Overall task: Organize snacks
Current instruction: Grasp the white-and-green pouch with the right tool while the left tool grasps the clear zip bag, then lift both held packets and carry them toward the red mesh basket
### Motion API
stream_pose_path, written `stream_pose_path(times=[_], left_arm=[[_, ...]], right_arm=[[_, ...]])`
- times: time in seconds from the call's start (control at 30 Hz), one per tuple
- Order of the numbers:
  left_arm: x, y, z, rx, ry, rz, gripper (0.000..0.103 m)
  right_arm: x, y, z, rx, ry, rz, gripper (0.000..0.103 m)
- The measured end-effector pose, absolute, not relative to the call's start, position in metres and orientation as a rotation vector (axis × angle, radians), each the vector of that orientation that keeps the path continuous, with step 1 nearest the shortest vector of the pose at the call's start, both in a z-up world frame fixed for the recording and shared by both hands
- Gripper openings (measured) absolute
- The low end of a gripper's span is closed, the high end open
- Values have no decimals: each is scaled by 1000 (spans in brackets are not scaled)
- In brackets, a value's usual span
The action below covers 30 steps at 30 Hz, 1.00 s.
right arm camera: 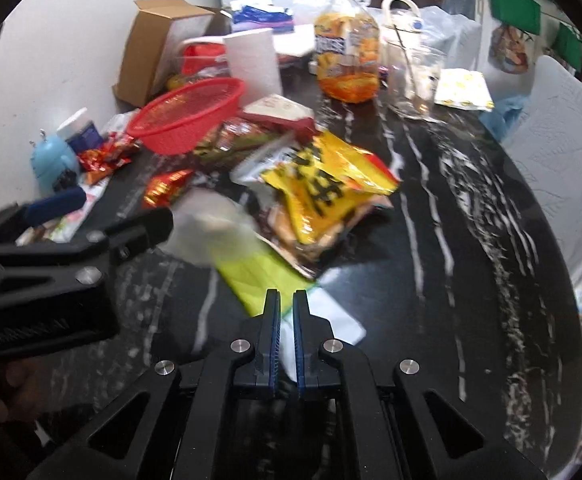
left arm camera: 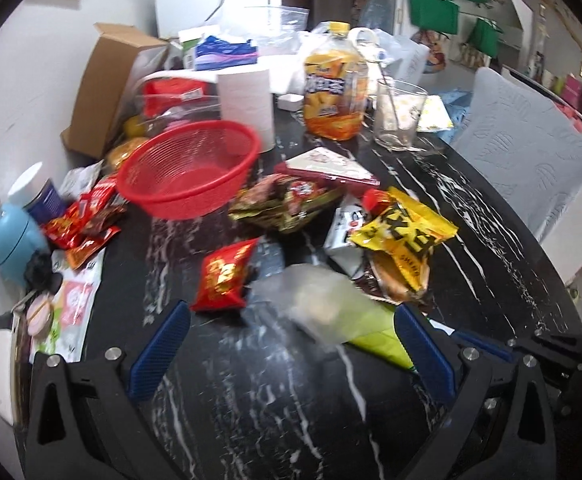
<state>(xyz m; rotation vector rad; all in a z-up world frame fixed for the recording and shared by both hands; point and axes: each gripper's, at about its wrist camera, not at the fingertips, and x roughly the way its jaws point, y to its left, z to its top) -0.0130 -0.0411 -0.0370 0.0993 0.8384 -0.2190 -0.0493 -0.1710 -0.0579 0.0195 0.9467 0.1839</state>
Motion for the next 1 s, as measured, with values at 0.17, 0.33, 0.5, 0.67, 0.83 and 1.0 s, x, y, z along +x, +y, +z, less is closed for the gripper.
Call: stream_pose_path(times=[0.17, 0.33, 0.5, 0.67, 0.83, 1.0], left_arm=[[-5, -48, -42, 107, 855, -223, 103], [11, -50, -54, 83, 910, -211, 103], [25, -52, -74, 82, 981, -216, 103], [33, -53, -88, 59, 1017, -261, 91], [37, -44, -92, 26, 1032, -283, 42], [26, -34, -89, -9, 1040, -300, 40]], right_arm=[[-48, -183, -68, 75, 987, 194, 9], [-42, -189, -70, 122, 1003, 179, 55], [-35, -190, -69, 107, 986, 168, 64], [-27, -188, -73, 81, 1004, 178, 64], [-22, -186, -78, 58, 1018, 183, 64], [-20, -180, -78, 46, 1018, 219, 64]])
